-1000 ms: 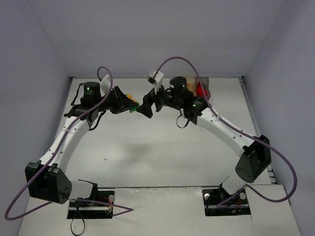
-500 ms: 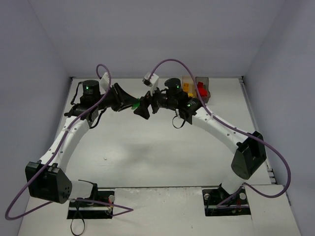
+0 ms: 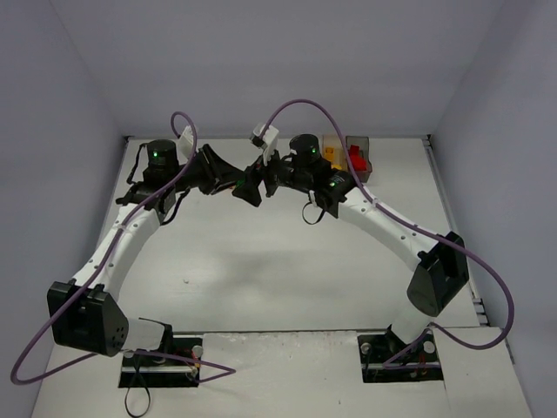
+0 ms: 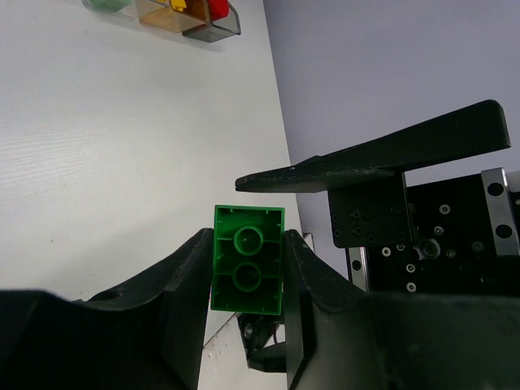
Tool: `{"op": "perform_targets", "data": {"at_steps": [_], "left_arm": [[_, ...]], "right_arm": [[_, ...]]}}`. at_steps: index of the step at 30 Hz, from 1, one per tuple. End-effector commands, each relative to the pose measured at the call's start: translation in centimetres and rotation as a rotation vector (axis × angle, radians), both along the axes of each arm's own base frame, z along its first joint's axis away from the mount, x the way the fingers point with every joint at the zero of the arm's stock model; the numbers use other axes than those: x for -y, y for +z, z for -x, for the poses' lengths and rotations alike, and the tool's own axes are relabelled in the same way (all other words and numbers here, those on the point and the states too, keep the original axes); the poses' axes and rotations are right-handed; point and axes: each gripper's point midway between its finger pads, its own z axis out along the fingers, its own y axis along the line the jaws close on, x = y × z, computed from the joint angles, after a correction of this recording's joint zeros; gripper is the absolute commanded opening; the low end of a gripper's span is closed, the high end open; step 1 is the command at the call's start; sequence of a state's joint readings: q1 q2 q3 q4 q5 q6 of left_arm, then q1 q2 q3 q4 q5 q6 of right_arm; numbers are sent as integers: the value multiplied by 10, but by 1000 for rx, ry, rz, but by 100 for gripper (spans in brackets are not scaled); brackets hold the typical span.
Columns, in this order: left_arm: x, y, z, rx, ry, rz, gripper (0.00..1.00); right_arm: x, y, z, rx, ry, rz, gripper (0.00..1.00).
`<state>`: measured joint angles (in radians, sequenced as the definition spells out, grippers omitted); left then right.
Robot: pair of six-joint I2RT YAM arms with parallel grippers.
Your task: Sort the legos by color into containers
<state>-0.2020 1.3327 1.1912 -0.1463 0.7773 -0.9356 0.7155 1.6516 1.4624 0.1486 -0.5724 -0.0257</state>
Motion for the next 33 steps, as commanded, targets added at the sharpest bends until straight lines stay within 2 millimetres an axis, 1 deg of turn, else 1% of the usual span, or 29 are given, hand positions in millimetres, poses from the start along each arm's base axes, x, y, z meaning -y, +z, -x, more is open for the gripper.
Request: {"op": "perform_targets", "data": {"at_steps": [1,4,5,10,11,12,13,14,15,16,17,18,19,22,23,26,27,28,29,31,32,33], "left_arm": [[7,31,-2,100,-30,56,5],[11,32,-1,94,-41,71,5],[12,32,-1,94,-43,75,5],[13,34,1,90,-44,81,5],[13,35,1,90,-45,83,5],[13,35,1,90,-45,83,5],[13,35,1,88,-44,85,6],[13,36,1,92,-45,85,10],[13,36,1,91,-44,85,17],[13,36,0,91,-43,85,20],[12,35,0,89,-40,84,25],[12,36,0,93,-39,84,31],[12,38,-1,97,-36,83,41],[10,38,-3,100,-28,80,55],[9,36,-5,95,-24,76,61],[2,36,-10,97,4,51,69],[0,35,-12,97,13,40,70],[-3,37,-14,120,21,16,70],[-11,30,-17,102,55,-17,71],[-21,25,-20,124,82,-83,71],[-32,14,-22,91,131,-134,71],[-39,9,-22,86,154,-167,71]], "right_arm": [[-12,42,-4,99,20,-101,75],[-13,40,-4,96,20,-103,66],[-13,39,-4,94,19,-104,59],[-13,34,-7,93,8,-97,44],[-12,32,-8,92,3,-93,38],[-11,33,-7,93,1,-92,33],[-11,31,-8,96,-5,-88,28],[-9,28,-10,95,-16,-80,25],[-7,28,-9,98,-20,-79,23],[-6,27,-10,98,-24,-75,20],[-4,24,-11,98,-36,-68,16],[-3,21,-10,95,-38,-61,15],[-1,19,-11,97,-46,-53,14],[5,8,-14,89,-67,-22,13],[7,4,-15,88,-72,-12,13],[17,-12,-22,80,-105,33,13],[20,-16,-25,78,-116,46,13],[31,-25,-35,70,-156,66,12],[38,-29,-41,65,-175,75,12],[53,-38,-56,51,-214,89,12],[69,-40,-71,48,-257,95,12],[77,-46,-81,46,-278,108,12]]}}
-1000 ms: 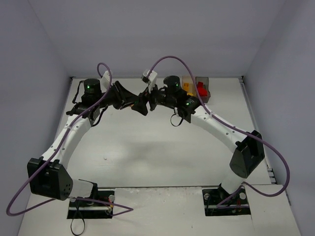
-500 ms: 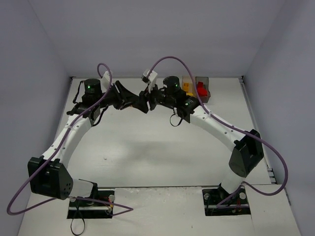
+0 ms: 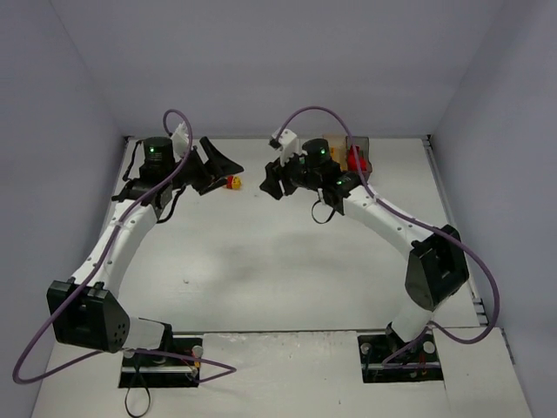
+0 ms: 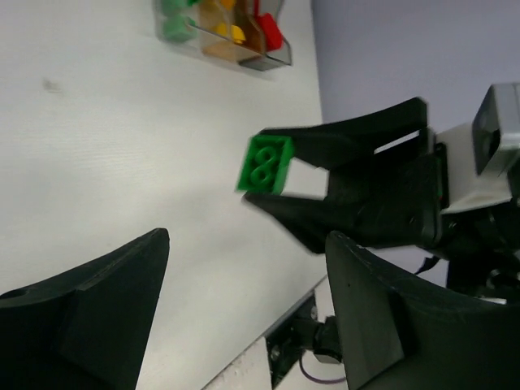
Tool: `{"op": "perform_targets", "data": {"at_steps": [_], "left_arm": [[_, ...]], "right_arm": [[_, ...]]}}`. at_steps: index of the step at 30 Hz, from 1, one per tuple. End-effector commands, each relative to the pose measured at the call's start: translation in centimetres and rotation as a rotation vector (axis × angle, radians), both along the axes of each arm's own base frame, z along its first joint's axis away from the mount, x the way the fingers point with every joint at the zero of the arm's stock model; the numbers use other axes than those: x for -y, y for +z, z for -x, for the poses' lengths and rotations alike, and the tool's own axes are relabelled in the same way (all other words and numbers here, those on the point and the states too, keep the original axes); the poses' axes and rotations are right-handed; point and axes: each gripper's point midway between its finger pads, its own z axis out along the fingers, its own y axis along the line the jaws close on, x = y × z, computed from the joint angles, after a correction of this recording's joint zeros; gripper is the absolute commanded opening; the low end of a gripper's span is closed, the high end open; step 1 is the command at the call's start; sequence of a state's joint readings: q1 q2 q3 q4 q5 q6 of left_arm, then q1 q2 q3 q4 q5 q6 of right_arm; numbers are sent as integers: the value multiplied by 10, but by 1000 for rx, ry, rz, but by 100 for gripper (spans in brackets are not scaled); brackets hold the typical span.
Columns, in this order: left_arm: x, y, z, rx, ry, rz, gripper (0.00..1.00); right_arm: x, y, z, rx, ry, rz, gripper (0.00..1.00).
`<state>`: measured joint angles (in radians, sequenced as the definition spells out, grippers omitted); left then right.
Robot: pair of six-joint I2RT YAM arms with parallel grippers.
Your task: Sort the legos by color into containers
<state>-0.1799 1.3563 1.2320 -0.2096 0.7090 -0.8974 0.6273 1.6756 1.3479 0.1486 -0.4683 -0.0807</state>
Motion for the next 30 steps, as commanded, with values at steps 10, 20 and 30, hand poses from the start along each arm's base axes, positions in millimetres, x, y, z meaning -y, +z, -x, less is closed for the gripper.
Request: {"op": "perform_targets", "data": {"at_steps": [10,20,30], "left_arm": [[-76,-59,27,-11,222,-347,71],[-101,-66,55,-3,289,-456,71],[-100,-67,33,-9,307,-457,71]], "right_arm": [[115,-16,-159,90,-365,111,14],[143,-72,-228,42,-423,163,29],[148,-71,-243,46,-442,146,69]]}}
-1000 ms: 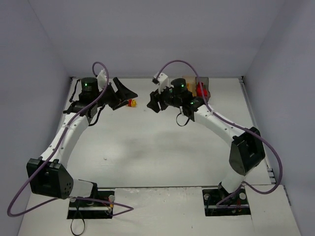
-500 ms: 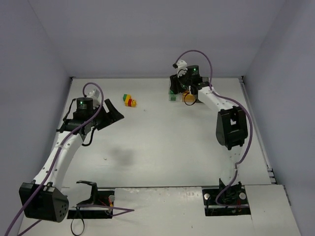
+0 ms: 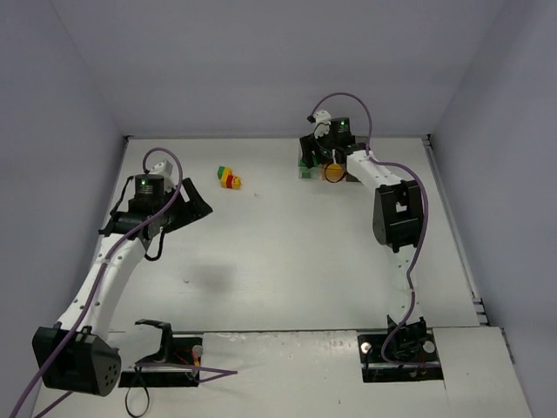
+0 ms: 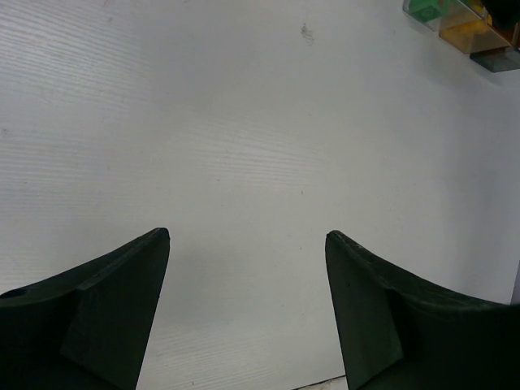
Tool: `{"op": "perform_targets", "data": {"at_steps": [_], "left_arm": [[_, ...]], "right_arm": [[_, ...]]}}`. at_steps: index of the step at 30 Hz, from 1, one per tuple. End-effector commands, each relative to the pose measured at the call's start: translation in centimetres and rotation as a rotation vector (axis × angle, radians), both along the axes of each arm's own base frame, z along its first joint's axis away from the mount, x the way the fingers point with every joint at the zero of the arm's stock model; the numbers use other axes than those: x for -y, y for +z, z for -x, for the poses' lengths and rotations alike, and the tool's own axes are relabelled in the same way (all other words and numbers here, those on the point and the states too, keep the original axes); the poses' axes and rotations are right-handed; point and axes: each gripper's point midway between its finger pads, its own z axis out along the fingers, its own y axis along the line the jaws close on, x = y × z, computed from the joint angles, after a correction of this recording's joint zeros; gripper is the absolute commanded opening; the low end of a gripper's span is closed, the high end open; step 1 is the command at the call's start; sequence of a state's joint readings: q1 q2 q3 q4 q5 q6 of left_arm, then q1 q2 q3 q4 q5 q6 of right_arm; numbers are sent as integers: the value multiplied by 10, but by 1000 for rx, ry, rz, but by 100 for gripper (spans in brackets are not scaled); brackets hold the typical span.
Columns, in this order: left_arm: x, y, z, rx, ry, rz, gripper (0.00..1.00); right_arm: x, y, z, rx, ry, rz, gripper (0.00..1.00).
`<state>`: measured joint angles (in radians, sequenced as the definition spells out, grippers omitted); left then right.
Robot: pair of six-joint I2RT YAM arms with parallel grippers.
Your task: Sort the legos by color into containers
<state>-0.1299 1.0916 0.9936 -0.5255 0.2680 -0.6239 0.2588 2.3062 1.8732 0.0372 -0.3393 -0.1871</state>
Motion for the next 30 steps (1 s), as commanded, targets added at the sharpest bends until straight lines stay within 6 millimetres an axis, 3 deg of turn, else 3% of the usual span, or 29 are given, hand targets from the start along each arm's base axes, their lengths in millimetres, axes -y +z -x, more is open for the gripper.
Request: {"op": "perform_targets", "data": {"at_steps": [1,5,6,8,9,10,12,13,14,15,16,20,21,22,24,26,27,28,30], "left_arm": [[2,28,-27,99,-1,6,71],[8,23,-49,81,-13,16,71],[9,30,-57,101,-14,18,71],[10,21,-70,69,-12,8,71],[10,29,-78,87,-8,6,71],[10,17,-88,56,-1,-4,71],[10,20,-106,65,21,-3,71],[9,7,-116,36,33,-14,71],[9,3,-123,30,39,-12,71],[11,9,-134,39,48,-4,71],[12,-8,-143,0,55,-13,71],[9,-31,-174,-56,104,-39,71],[10,-37,-185,-58,105,-52,71],[9,-39,-191,-51,116,-80,71],[9,-53,-205,-49,97,-139,71],[10,-48,-221,-8,84,-184,71],[12,-60,-227,-22,76,-196,71],[13,-54,-235,-1,76,-198,71],[16,-67,-244,-13,73,-200,71]], "right_arm": [[-4,70,-20,162,6,-42,73],[-3,92,-13,183,4,-62,77],[-3,93,-9,175,3,-70,77],[-5,115,-1,189,-3,-108,77],[-9,115,7,179,2,-121,77],[-10,133,13,203,0,-139,77],[-13,135,26,192,-19,-168,77],[-13,151,34,212,-19,-184,77],[-14,154,39,211,-23,-194,77],[-13,146,45,190,-36,-188,77],[-12,158,53,204,-43,-199,77],[-9,161,81,185,-46,-219,77],[-10,171,90,201,-38,-225,77],[-11,159,99,164,-45,-234,77],[-11,166,112,163,-41,-253,77],[-12,157,126,131,-29,-265,77],[-12,164,133,134,-28,-281,77],[-14,156,141,113,-20,-280,77],[-14,160,152,115,-16,-289,77]]}}
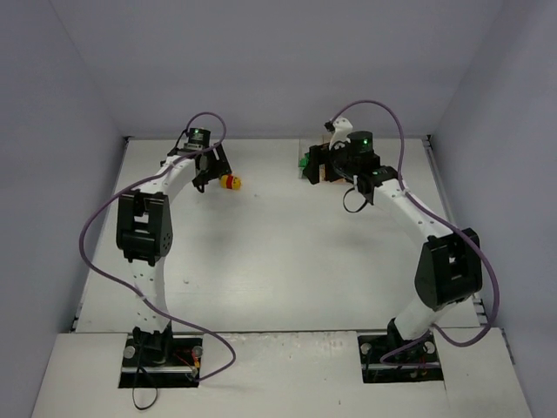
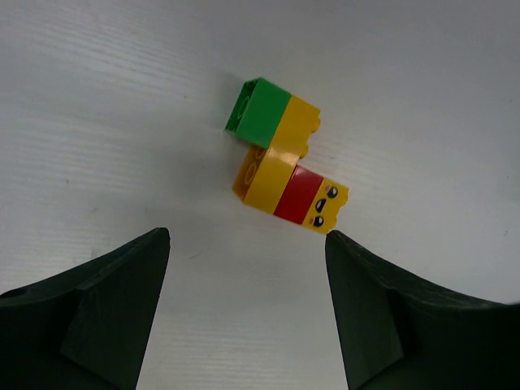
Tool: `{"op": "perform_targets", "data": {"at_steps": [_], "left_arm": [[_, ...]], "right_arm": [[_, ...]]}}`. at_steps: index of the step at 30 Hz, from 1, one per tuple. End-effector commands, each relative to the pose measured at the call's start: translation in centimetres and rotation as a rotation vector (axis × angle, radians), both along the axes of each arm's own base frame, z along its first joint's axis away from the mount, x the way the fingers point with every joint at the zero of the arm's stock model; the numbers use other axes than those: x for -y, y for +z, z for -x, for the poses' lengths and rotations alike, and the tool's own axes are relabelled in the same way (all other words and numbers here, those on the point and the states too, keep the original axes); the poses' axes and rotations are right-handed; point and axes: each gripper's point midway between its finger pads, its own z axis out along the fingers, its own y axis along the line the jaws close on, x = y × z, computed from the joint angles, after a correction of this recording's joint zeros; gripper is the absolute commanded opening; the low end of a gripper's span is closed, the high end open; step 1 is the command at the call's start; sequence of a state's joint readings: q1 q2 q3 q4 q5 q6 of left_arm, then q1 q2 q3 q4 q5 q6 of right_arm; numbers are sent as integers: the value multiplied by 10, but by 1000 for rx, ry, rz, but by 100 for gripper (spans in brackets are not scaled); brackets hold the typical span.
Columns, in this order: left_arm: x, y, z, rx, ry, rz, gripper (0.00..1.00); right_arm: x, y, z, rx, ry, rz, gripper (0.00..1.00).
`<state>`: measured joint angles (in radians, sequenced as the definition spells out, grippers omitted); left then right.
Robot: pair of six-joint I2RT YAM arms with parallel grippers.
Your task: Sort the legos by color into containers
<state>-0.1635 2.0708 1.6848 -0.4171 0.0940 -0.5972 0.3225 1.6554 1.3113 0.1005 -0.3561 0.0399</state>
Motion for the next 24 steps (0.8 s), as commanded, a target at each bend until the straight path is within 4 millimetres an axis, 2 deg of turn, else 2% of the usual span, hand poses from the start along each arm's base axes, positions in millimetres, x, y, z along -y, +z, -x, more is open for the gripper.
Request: {"op": "perform_targets", "data": {"at_steps": [1,2,3,5,8,14,16,19,20,22,23,24], "left_arm": [[3,39,-34,147,-8,-32,71],[4,43,-41,165,1,-25,71],[8,34,-44,154,-4,-20,71],[14,35,-53,180,-13,-9,71],[19,16,-61,167,-11,-39,71],[16,-12,-68,126,16,-102,67],[15,-12,-70,134,24,-115,64],[14,-9,-71,151,28,-112,50],[16,-1,-71,166,23,-104,40],[17,4,-67,182,12,-93,30],[20,19,-64,207,1,-77,23],[21,24,-61,216,-9,-67,20]], "right_arm": [[-8,40,16,82,19,-74,77],[-9,32,24,63,27,-73,77],[-8,36,29,70,27,-77,77],[-8,26,39,41,31,-83,77],[-6,24,51,26,33,-95,77],[-5,20,63,14,41,-103,78],[-7,16,67,8,47,-96,78],[-11,12,73,4,65,-88,78],[-12,9,74,-2,70,-84,78],[-20,9,78,4,102,-74,78],[-24,7,80,1,116,-71,78],[-27,7,81,3,129,-71,78]]}}
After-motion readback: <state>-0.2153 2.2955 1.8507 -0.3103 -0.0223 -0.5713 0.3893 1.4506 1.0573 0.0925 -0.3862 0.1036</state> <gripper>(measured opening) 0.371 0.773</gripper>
